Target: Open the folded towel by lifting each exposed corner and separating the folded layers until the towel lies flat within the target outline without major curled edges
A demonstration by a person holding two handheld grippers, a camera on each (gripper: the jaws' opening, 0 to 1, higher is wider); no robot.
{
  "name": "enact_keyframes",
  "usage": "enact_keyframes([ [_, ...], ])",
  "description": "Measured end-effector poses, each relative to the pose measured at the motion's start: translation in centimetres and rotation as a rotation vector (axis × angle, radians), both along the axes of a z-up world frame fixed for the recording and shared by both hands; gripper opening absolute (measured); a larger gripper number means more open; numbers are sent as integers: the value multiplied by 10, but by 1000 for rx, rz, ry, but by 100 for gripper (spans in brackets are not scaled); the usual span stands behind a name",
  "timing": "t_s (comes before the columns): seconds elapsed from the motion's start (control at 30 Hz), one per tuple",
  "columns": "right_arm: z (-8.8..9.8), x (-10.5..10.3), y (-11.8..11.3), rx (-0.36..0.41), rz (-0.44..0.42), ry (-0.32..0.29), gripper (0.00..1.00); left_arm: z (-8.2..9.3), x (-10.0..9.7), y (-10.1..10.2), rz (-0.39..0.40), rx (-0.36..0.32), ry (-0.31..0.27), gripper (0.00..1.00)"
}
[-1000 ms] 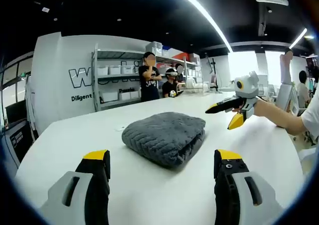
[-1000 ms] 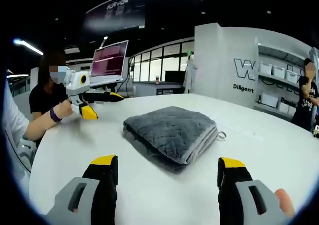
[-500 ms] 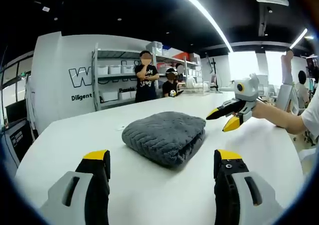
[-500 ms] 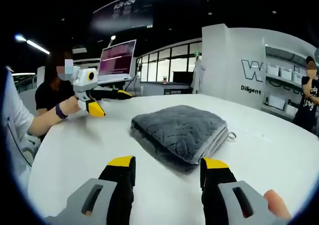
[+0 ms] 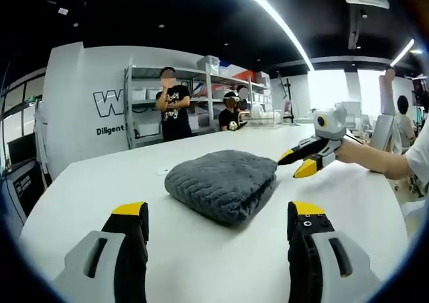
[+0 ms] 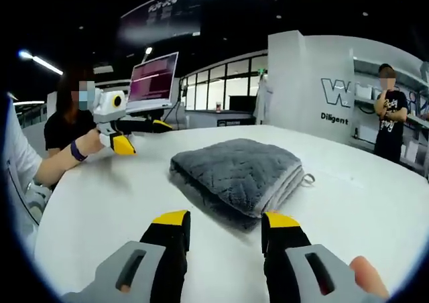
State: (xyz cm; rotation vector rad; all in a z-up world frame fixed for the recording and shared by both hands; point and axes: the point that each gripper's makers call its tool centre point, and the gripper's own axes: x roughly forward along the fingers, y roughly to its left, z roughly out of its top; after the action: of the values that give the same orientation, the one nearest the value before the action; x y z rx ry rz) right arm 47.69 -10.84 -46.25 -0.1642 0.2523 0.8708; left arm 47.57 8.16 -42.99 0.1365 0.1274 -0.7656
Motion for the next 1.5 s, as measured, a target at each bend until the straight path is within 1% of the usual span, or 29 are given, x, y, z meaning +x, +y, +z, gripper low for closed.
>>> enact_keyframes([
  [0.1, 3, 0, 1, 20, 0, -7, 40, 0, 0, 0, -2, 0, 0, 84],
  [0.27, -1, 3, 1, 1, -3, -22, 39, 0, -1, -1, -3, 1, 1, 84],
  [0.43, -1, 3, 2, 7, -2, -20, 37, 0, -1, -1, -2, 2, 2, 84],
  [0.67, 0, 7, -1, -27, -3, -70, 28, -2, 0, -2, -5, 5, 6, 84],
  [0.77, -3, 9, -1, -42, -5, -79, 25, -2, 0, -2, -5, 6, 7, 84],
  [0.8, -4, 10, -1, -46, -3, -81, 23, -2, 0, -2, -5, 6, 7, 84],
  [0.97, -3, 12, -3, -87, -6, -133, 11, -2, 0, -1, -5, 5, 7, 84],
  [1.13, -3, 14, -5, -102, 1, -158, 0, -3, 0, -2, -8, 8, 10, 83],
  [1.2, -2, 15, -5, -99, 7, -165, 0, -3, 0, -2, -8, 8, 8, 83],
  [1.33, -2, 14, -4, -89, 11, -158, 0, -4, -1, -3, -9, 10, 9, 83],
  [1.5, 5, 7, 2, -19, 47, -127, 0, -5, -2, -5, -15, 15, 7, 83],
])
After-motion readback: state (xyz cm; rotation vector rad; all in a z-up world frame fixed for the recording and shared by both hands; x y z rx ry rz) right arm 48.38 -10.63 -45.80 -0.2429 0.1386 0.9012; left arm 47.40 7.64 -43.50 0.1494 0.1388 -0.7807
